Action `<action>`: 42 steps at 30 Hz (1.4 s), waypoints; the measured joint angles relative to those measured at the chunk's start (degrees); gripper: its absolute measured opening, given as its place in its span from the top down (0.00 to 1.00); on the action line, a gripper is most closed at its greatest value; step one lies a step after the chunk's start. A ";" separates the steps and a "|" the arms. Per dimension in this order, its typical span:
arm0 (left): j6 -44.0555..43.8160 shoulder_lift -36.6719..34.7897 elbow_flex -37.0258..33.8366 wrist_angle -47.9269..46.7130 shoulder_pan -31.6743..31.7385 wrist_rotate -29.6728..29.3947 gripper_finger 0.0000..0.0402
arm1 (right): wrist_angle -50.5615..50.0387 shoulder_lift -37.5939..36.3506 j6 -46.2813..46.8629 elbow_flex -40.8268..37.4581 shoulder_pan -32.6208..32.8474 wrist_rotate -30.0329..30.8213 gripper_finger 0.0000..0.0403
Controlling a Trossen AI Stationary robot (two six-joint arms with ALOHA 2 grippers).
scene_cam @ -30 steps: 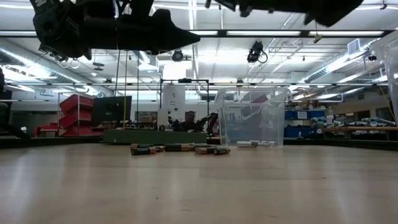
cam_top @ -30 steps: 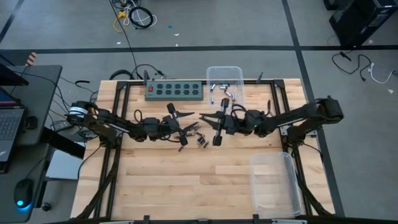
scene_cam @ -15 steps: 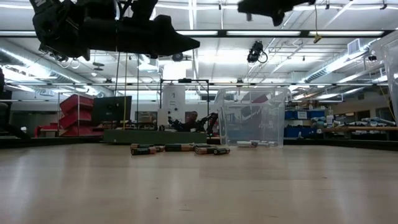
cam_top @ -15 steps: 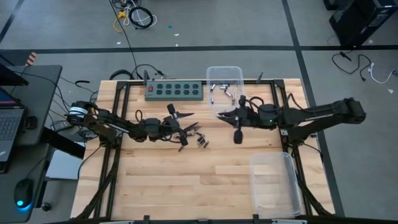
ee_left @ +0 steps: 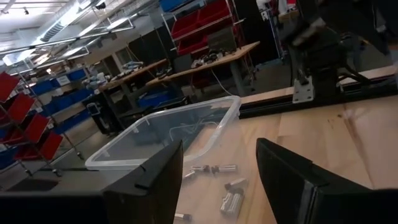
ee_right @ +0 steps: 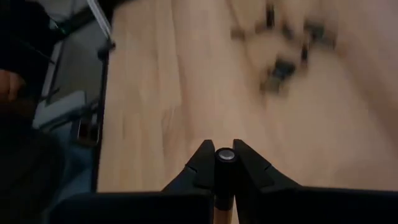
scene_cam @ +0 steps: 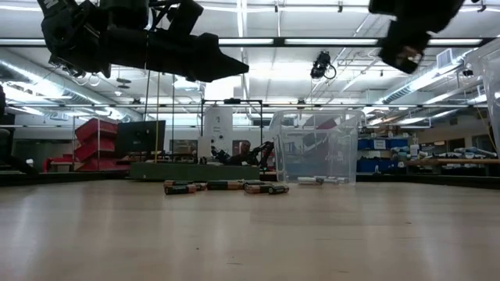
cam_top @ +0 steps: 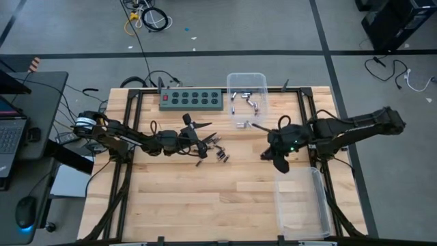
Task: Sort batteries
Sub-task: Put the black battery into the bottom transparent bin
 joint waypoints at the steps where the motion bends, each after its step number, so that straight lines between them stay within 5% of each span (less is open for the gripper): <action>1: 0.00 0.00 0.00 -0.01 0.00 -0.02 0.49 | -1.65 0.00 2.22 0.00 0.60 -0.66 0.94; 5: 0.08 0.00 0.00 -0.23 0.00 -0.40 0.49 | -6.58 0.00 8.06 0.00 3.57 -3.42 0.94; 13: 0.15 0.00 0.00 -1.31 0.00 -0.64 0.49 | -1.16 -1.46 13.79 0.04 7.56 -6.96 0.94; 28: 1.25 0.00 0.00 -2.93 0.02 -2.38 0.49 | -8.10 -2.49 44.95 0.04 19.87 -11.64 0.93; 42: 1.24 0.00 0.00 -3.68 0.02 -3.22 0.49 | -14.75 -2.49 49.40 0.04 22.27 -9.21 0.89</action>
